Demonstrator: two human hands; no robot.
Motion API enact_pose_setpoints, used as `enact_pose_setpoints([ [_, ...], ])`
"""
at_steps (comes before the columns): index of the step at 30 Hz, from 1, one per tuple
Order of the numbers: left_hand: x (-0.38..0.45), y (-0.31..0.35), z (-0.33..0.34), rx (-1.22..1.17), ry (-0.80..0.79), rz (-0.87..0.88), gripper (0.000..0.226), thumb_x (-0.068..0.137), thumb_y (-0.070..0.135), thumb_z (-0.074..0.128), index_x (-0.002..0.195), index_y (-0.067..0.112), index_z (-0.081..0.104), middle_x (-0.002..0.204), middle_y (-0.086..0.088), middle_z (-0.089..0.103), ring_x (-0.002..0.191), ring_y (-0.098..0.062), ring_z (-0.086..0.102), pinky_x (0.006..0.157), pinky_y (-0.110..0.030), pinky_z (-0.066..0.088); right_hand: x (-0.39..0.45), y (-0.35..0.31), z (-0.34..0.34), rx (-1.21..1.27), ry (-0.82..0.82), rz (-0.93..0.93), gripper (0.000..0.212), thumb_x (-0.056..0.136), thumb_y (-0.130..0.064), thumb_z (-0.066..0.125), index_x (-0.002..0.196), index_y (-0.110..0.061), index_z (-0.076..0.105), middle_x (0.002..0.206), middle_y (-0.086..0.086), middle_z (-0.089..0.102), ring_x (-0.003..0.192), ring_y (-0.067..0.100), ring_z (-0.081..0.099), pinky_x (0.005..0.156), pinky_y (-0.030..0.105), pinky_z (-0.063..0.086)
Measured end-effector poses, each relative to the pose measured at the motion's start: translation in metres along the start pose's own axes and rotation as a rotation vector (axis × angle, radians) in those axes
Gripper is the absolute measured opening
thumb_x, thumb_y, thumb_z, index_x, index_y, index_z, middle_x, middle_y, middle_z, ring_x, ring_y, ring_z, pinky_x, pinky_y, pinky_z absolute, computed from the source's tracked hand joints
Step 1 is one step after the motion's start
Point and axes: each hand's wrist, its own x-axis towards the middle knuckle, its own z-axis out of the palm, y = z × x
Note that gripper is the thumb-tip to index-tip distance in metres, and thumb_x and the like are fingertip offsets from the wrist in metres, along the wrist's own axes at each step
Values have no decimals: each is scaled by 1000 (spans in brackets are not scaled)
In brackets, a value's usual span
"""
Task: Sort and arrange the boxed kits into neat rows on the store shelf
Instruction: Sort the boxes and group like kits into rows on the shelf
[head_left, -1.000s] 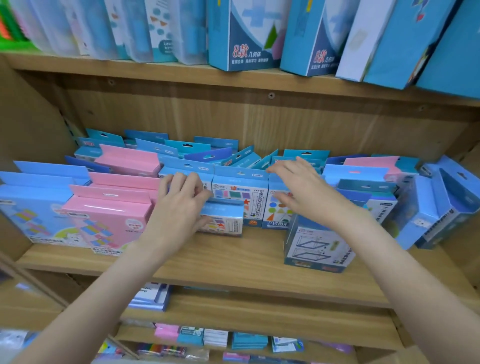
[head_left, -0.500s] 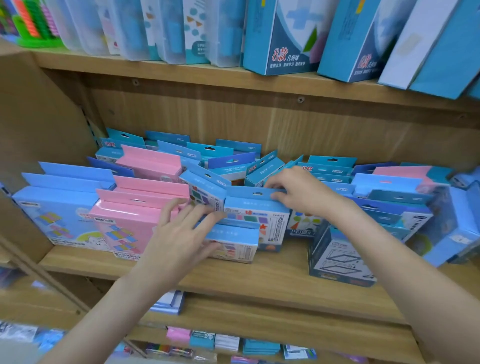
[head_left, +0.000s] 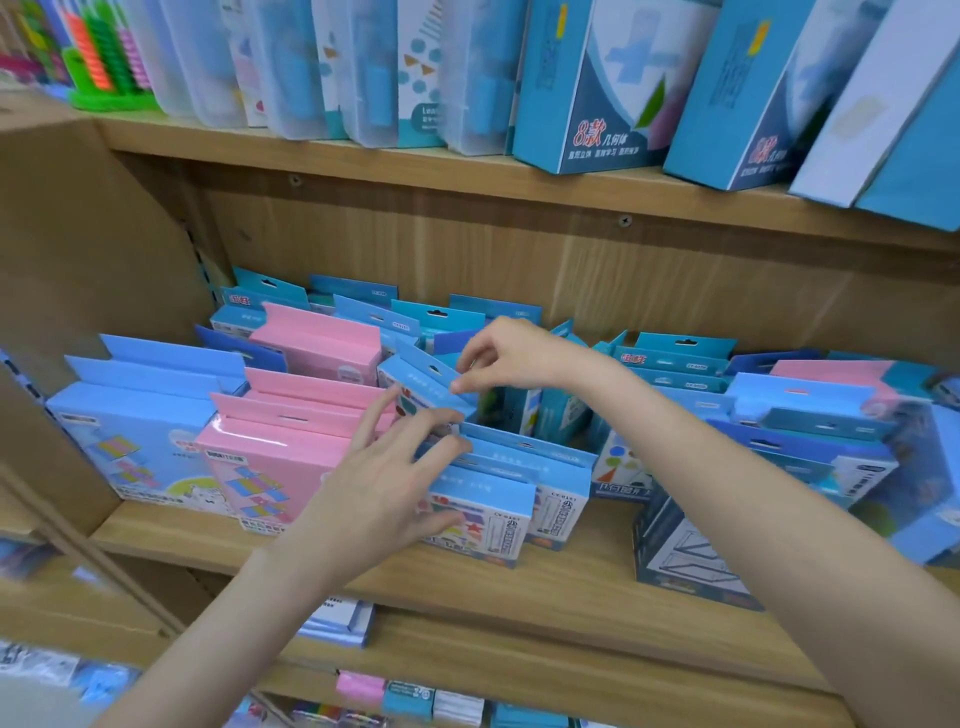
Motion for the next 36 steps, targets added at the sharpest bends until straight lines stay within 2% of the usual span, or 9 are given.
enact_pose_setpoints([
  [4,-3,1,3,17,13,-10,60,62,45,77,108,20,48,119,-5,58,103,-22,59,108,-47,18,11,4,7,-126,124,30,24,81,-10,66,104,-3,67,102,12,69,93,25,64,83,30,49],
  [6,-4,0,4,18,20,-13,61,61,45,77,109,20,48,118,-4,58,102,-21,60,107,-48,19,3,11,-3,-100,184,70,20,84,-8,63,103,-5,67,100,11,66,83,30,67,82,35,52],
  [12,-3,2,7,25,76,0,70,58,40,82,116,19,48,114,-6,58,102,-22,59,106,-51,19,-37,41,-34,-259,206,106,18,86,-14,61,103,-13,66,92,2,61,64,12,49,72,23,40],
  [16,9,3,5,84,77,36,85,53,44,83,124,18,45,116,-9,56,113,-23,45,108,-52,15,-61,48,-28,-179,119,138,9,84,-12,63,91,-16,66,75,0,64,52,9,55,70,25,49],
  [20,20,2,12,86,23,82,86,51,46,82,123,16,46,129,-14,52,121,-24,37,108,-43,16,-92,64,-68,-240,312,155,14,80,-16,68,94,-13,69,79,1,65,75,13,61,76,24,48],
  [23,23,5,19,32,21,79,82,53,39,85,120,15,43,126,-15,53,115,-27,41,98,-39,28,-108,88,-77,-404,238,287,16,80,-18,68,95,-13,69,88,4,66,85,18,58,85,33,49],
  [26,23,7,20,32,52,63,75,55,38,85,116,18,46,126,-12,52,114,-28,41,98,-41,28,-106,108,-58,-465,162,354,16,78,-14,68,93,-11,68,91,6,67,89,22,59,83,35,50],
  [32,26,8,21,-7,56,79,70,57,40,83,114,20,47,127,-11,55,118,-23,39,104,-40,23,-102,109,-54,-480,253,245,4,85,-19,62,86,-16,62,87,-3,56,83,17,47,71,30,40],
  [36,30,18,24,-12,54,46,53,72,55,53,116,26,46,128,-7,54,123,-25,38,104,-45,22,-92,91,-55,-401,316,110,8,85,-20,63,89,-14,64,85,-4,58,78,14,48,71,28,37],
])
